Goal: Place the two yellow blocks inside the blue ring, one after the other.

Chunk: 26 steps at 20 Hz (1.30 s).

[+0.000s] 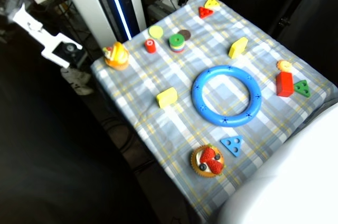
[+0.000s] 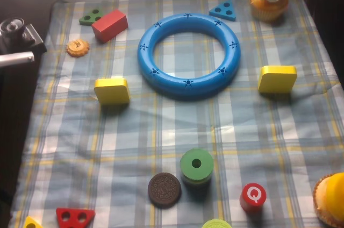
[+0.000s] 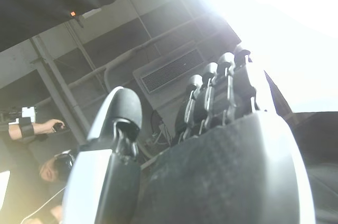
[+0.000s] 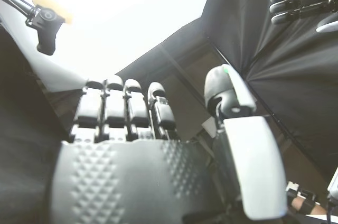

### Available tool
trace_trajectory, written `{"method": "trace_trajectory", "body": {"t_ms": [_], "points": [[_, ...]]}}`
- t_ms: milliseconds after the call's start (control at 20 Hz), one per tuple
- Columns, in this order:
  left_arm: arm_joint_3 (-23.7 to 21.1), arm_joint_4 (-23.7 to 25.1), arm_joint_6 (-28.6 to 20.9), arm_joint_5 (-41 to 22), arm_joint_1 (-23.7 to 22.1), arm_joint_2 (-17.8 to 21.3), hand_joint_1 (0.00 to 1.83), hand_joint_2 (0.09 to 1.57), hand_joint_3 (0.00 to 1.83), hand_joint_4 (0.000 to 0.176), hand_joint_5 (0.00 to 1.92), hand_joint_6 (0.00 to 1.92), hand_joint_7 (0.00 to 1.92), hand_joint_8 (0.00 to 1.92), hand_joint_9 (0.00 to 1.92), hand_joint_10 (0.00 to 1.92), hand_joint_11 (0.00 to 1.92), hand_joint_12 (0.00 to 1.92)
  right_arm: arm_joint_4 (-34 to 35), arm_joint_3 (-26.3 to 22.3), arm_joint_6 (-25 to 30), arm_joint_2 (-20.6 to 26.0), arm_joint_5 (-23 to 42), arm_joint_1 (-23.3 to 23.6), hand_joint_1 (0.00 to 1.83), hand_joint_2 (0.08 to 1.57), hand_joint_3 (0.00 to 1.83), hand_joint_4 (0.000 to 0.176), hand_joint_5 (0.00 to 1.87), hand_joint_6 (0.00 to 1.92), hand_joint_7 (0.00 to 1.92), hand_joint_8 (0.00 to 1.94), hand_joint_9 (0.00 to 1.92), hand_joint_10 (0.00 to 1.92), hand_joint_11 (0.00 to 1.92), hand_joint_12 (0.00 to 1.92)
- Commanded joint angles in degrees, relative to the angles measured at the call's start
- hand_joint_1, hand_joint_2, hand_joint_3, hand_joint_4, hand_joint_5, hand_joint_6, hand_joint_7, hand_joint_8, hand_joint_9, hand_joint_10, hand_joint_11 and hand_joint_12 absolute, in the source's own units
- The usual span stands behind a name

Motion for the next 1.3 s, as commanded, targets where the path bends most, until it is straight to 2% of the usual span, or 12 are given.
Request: {"method": "trace_trajectory", "body": {"t_ms": [0, 550, 700, 800, 850, 900, 950, 1000, 1050, 1150, 1200, 1250], "points": [[0.22, 0.17, -0.50, -5.38, -0.01, 0.04, 0.08, 1.28, 0.01, 0.000, 0.19, 0.32, 0.39, 0.02, 0.26, 0.33, 0.00, 1.45, -0.34, 0.03, -0.02, 0.12, 6.35, 0.72, 0.76, 1.33, 0.04, 0.176, 0.57, 1.66, 0.59, 1.72, 0.63, 1.68, 0.26, 1.73], [5.44, -3.50, -0.72, -4.65, 4.74, -5.68, 0.08, 1.28, 0.01, 0.000, 0.19, 0.31, 0.39, 0.01, 0.26, 0.32, 0.00, 1.44, 1.76, 2.62, -0.58, -2.41, 6.29, -4.83, 0.76, 1.33, 0.03, 0.176, 0.57, 1.66, 0.59, 1.73, 0.63, 1.68, 0.26, 1.73], [5.73, -3.77, -0.44, -0.24, 5.92, -4.67, 0.08, 1.28, 0.00, 0.000, 0.20, 0.31, 0.39, 0.01, 0.26, 0.32, 0.00, 1.44, 5.30, 2.70, -0.62, -0.53, 5.95, -11.63, 0.76, 1.34, 0.03, 0.176, 0.56, 1.66, 0.59, 1.73, 0.63, 1.68, 0.26, 1.73], [6.04, -4.45, 1.73, 4.94, 5.93, -4.38, 0.08, 1.28, 0.00, 0.000, 0.20, 0.31, 0.39, 0.01, 0.26, 0.31, 0.00, 1.44, 5.25, 2.88, -0.90, 0.34, 1.43, -12.39, 0.75, 1.34, 0.02, 0.176, 0.56, 1.66, 0.59, 1.73, 0.63, 1.68, 0.26, 1.73], [6.26, -4.60, 2.14, 6.79, 5.93, -4.32, 0.08, 1.28, 0.00, 0.000, 0.20, 0.31, 0.39, 0.01, 0.26, 0.31, 0.00, 1.44, 5.11, 3.17, -1.45, 0.42, -1.24, -12.25, 0.60, 1.33, 0.02, 0.042, 0.11, 0.76, 0.14, 0.75, 0.16, 0.92, 0.05, 1.43], [6.74, -4.82, 2.50, 9.75, 5.89, -4.30, 0.08, 1.28, 0.00, 0.000, 0.20, 0.31, 0.39, 0.01, 0.26, 0.31, 0.00, 1.44, 4.81, 3.61, -2.13, 0.45, -4.62, -11.89, 0.68, 1.34, 0.01, 0.005, 0.08, 0.35, 0.12, 0.29, 0.09, 0.52, 0.01, 1.14], [7.02, -5.10, 3.05, 12.22, 5.69, -4.34, 0.08, 1.28, 0.00, 0.000, 0.20, 0.31, 0.39, 0.01, 0.26, 0.31, 0.00, 1.44, 4.72, 3.87, -2.72, 0.53, -7.31, -11.73, 0.65, 1.31, 0.00, 0.000, 0.10, 0.16, 0.18, 0.09, 0.15, 0.36, 0.00, 1.08], [7.34, -5.28, 4.14, 15.14, 5.15, -4.45, 0.55, 1.29, 0.00, 0.029, 0.20, 0.15, 0.32, 0.00, 0.24, 0.26, 0.00, 1.15, 4.56, 4.25, -2.98, 0.52, -9.77, -11.71, 0.67, 1.31, 0.00, 0.002, 0.12, 0.07, 0.18, 0.02, 0.18, 0.27, 0.00, 1.02], [7.63, -5.35, 5.04, 17.27, 4.67, -4.68, 0.69, 1.29, 0.00, 0.018, 0.23, 0.06, 0.31, 0.00, 0.28, 0.19, 0.00, 1.04, 4.33, 4.57, -3.19, 0.48, -11.73, -11.71, 0.65, 1.31, 0.00, 0.009, 0.13, 0.02, 0.18, 0.01, 0.20, 0.19, 0.00, 1.03], [8.68, -5.33, 7.08, 23.85, 3.18, -5.41, 0.75, 1.27, 0.00, 0.008, 0.21, 0.00, 0.26, 0.00, 0.26, 0.08, 0.00, 0.97, 3.52, 5.20, -5.34, 0.23, -17.36, -10.11, 0.63, 1.29, 0.00, 0.019, 0.10, 0.00, 0.16, 0.00, 0.17, 0.14, 0.00, 0.99], [8.95, -5.17, 7.76, 25.74, 2.67, -5.59, 0.74, 1.25, 0.00, 0.031, 0.21, 0.00, 0.23, 0.00, 0.22, 0.05, 0.00, 0.79, 2.85, 5.55, -6.37, -0.10, -20.09, -8.47, 0.61, 1.28, 0.00, 0.017, 0.08, 0.00, 0.14, 0.00, 0.13, 0.10, 0.00, 0.90], [9.03, -5.19, 9.13, 27.89, 2.34, -5.60, 0.73, 1.23, 0.00, 0.037, 0.14, 0.00, 0.17, 0.00, 0.16, 0.02, 0.00, 0.62, 1.69, 6.16, -7.21, -0.67, -23.66, -6.52, 0.67, 1.25, 0.00, 0.000, 0.09, 0.00, 0.12, 0.00, 0.12, 0.07, 0.00, 0.81]]}}
